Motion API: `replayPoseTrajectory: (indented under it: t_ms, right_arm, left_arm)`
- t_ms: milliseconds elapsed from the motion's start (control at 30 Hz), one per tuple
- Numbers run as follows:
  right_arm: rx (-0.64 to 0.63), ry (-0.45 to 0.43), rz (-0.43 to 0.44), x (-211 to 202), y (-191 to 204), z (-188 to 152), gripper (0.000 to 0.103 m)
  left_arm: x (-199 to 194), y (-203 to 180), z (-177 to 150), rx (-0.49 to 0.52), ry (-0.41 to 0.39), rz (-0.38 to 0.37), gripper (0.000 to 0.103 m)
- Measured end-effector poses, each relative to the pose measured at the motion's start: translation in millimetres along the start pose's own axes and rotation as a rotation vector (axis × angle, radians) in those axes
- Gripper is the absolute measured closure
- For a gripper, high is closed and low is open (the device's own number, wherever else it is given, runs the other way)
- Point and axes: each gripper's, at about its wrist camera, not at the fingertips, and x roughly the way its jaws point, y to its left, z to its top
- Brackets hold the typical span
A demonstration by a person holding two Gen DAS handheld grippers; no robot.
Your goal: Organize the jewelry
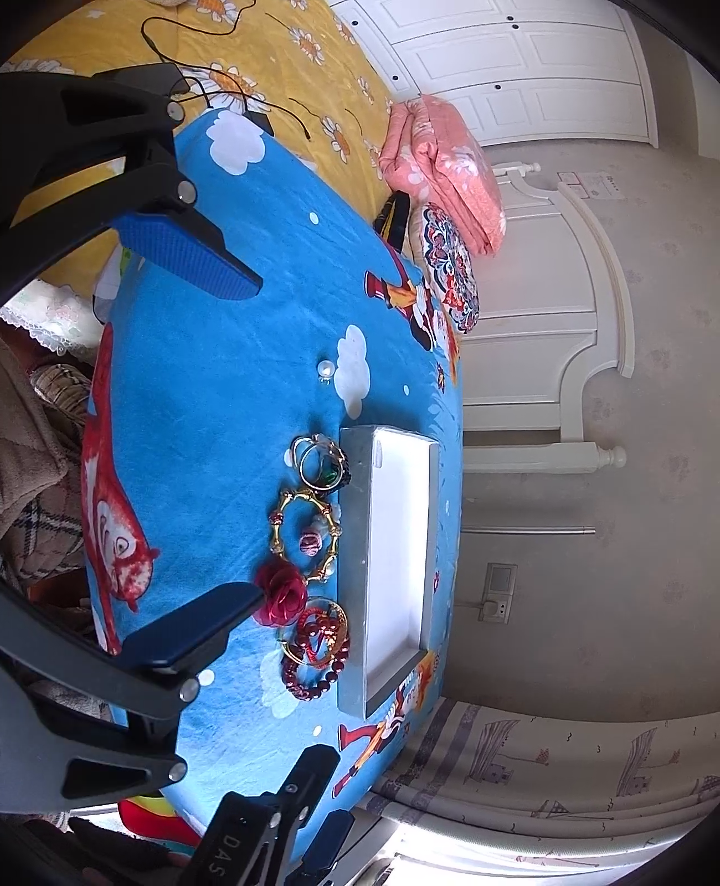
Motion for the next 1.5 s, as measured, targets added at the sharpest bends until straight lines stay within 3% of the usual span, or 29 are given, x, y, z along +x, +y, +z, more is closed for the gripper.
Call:
replayPoseTrajectory:
  t_ms: [133,200,300,500,633,967,1100,1333,1500]
  right_arm:
    - [0.004,0.031,0.003,17,-3,-3,0.021]
    - [0.001,0.04,0.005,28,-3,-5,0.029]
    - [0.004,0.051,0.028,42,-2,-5,0.039]
    - [0.004,0.105,0.066,73,9,0,0.058]
    - [0.022,0.143,0.076,88,11,2,0.064]
    - [0.014,0.186,0.062,106,22,4,0.081]
    - [0.013,0.183,0.081,105,24,4,0.094]
    - [0.018,0.109,0.051,84,12,6,0.094]
    - [0.047,0.093,0.035,75,-5,5,0.094]
  left_arm:
    - [15,1,2,0.007,0.002,-0.018,0.005]
    - [22,0,3,0.023,-0.031,-0.033,0.005]
    - [33,-10,5,0.082,-0.069,0.005,0.005]
    - [61,-27,2,0.112,-0.028,-0.037,0.006]
    - [70,-28,-2,0.124,-0.014,-0.074,0.008]
    - [81,-33,-7,0.118,0.012,-0.143,0.026]
    - [83,-33,-8,0.118,0.031,-0.159,0.044]
    - [80,-40,-6,0.121,0.03,-0.215,0.044]
    - [84,-65,1,0.174,0.013,-0.234,0.034]
